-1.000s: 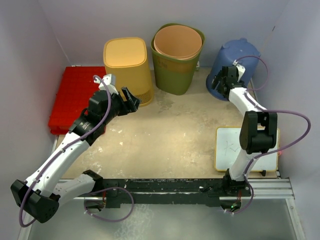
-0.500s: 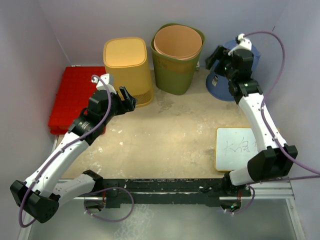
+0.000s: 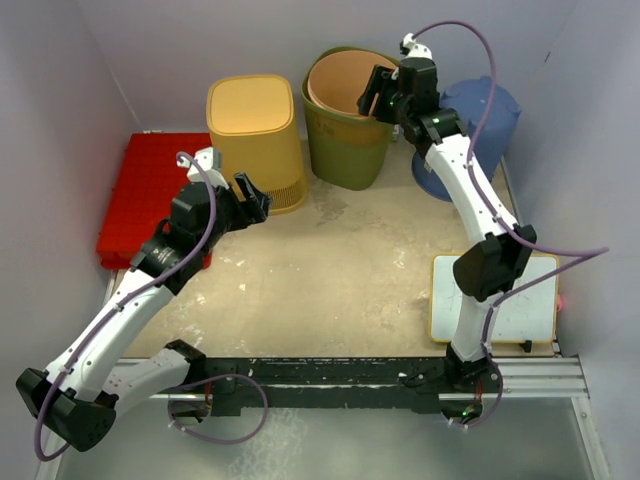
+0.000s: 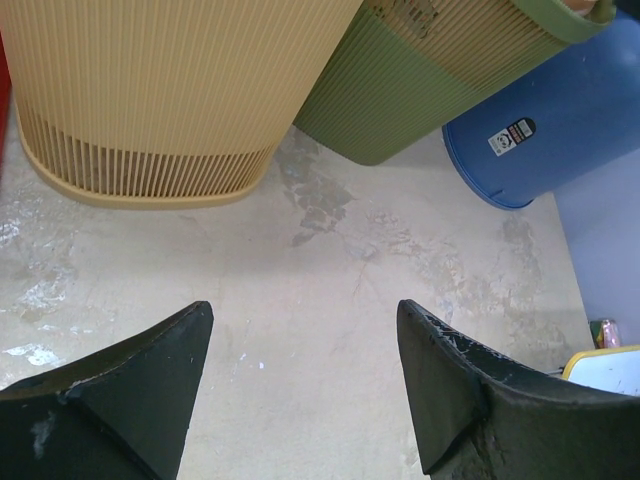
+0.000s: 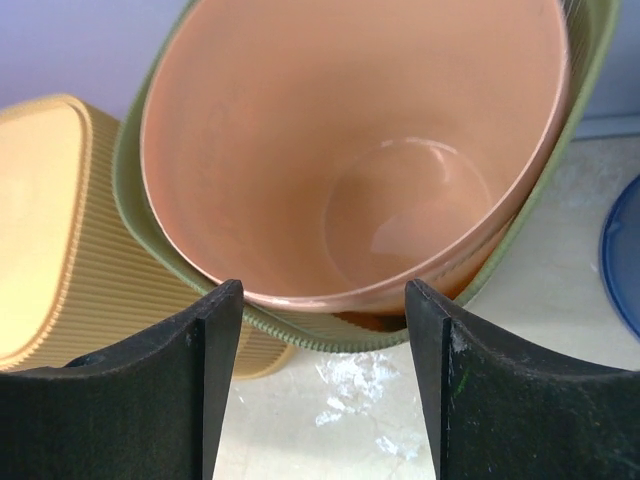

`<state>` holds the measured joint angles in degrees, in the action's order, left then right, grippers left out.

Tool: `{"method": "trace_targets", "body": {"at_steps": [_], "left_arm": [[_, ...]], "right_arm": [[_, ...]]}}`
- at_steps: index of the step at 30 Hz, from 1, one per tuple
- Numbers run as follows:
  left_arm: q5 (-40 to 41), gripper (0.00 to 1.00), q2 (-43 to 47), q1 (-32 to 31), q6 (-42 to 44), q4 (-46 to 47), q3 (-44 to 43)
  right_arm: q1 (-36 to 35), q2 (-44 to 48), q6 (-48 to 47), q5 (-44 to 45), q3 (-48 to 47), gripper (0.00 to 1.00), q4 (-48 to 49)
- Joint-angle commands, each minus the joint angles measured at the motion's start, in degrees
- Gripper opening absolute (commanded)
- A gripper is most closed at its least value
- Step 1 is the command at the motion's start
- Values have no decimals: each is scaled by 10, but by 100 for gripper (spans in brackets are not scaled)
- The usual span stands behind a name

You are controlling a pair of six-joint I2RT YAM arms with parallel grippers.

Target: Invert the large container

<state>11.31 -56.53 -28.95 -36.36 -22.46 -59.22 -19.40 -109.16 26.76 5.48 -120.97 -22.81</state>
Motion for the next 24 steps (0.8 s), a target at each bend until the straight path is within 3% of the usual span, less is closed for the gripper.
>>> {"method": "trace_targets", "body": {"at_steps": [1,11,16,24], "left_arm": [[6,72,9,-1,-1,4,-1],[-6,72,-10,-1,4,11,-6],[-5,72,-8,-1,6,10,-5],[-5,72,-7,-1,6,11,-2]], "right_arm": [[-21,8,7,60,-35,67,-42],[-23,-31,30,89,-70,65,-83],[-23,-21,44,111,-38,65,-70],[-23,-111,58,118,-155,64,-148]]}}
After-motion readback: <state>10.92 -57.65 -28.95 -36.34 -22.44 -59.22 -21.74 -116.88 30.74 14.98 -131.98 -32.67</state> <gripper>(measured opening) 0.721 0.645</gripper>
